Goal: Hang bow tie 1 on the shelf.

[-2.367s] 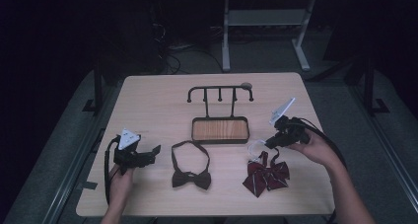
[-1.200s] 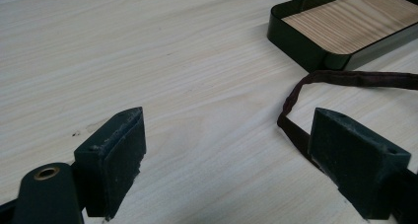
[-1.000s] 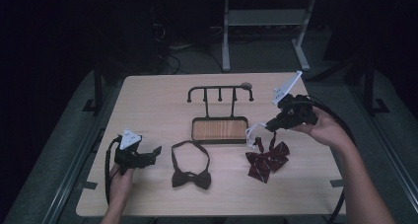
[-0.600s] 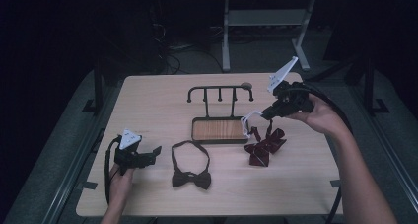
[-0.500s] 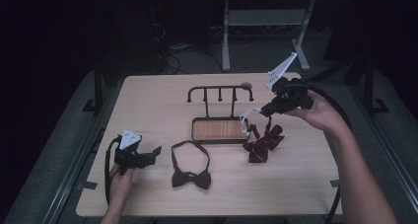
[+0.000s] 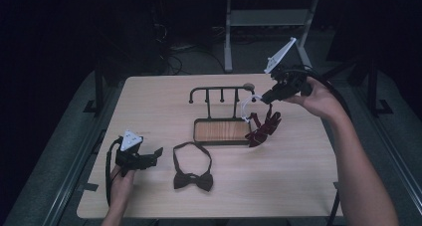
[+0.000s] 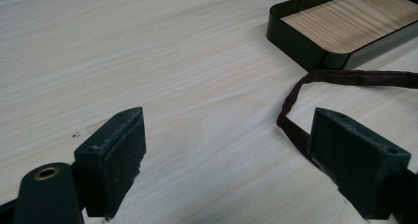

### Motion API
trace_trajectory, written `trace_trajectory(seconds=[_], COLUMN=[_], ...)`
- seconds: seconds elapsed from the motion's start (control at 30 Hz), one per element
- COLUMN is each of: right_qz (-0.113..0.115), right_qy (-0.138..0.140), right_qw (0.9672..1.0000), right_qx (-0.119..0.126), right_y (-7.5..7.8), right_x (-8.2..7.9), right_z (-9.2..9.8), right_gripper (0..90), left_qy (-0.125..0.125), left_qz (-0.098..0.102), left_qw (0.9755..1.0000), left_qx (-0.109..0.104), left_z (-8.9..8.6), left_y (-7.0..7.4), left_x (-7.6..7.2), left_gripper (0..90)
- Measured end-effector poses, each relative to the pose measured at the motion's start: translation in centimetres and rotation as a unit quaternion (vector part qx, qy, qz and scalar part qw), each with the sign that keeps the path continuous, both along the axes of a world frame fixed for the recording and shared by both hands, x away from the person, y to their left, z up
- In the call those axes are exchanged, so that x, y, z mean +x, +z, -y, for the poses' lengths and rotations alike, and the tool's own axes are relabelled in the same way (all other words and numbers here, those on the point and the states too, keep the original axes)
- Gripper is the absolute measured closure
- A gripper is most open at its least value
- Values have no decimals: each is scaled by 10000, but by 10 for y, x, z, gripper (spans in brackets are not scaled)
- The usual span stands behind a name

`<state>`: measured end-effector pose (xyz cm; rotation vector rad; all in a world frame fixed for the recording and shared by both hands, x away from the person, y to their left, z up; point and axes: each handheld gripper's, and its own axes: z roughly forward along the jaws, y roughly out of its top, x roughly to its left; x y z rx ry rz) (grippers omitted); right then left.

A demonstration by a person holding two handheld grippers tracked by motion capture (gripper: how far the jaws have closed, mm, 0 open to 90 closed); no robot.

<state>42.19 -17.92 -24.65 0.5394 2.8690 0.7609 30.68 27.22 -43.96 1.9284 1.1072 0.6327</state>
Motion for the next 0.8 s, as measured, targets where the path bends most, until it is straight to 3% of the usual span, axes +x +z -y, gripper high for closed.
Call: trace_trajectory(seconds=[0.4, 0.8], right_qz=[-63, -157], right_qy=[-401, -575], right_qw=[9991, 9982], right_qx=[-99, -75], right_y=[-5, -19], right_x=[23, 32], right_z=[4, 8], right_gripper=[850, 846], left_qy=[-23, -25], left_qz=[15, -13], left_qw=[10000, 10000], left_qx=[-33, -29], left_z=[1, 1], left_y=[0, 0], left_x=[0, -1], left_gripper=[140, 140])
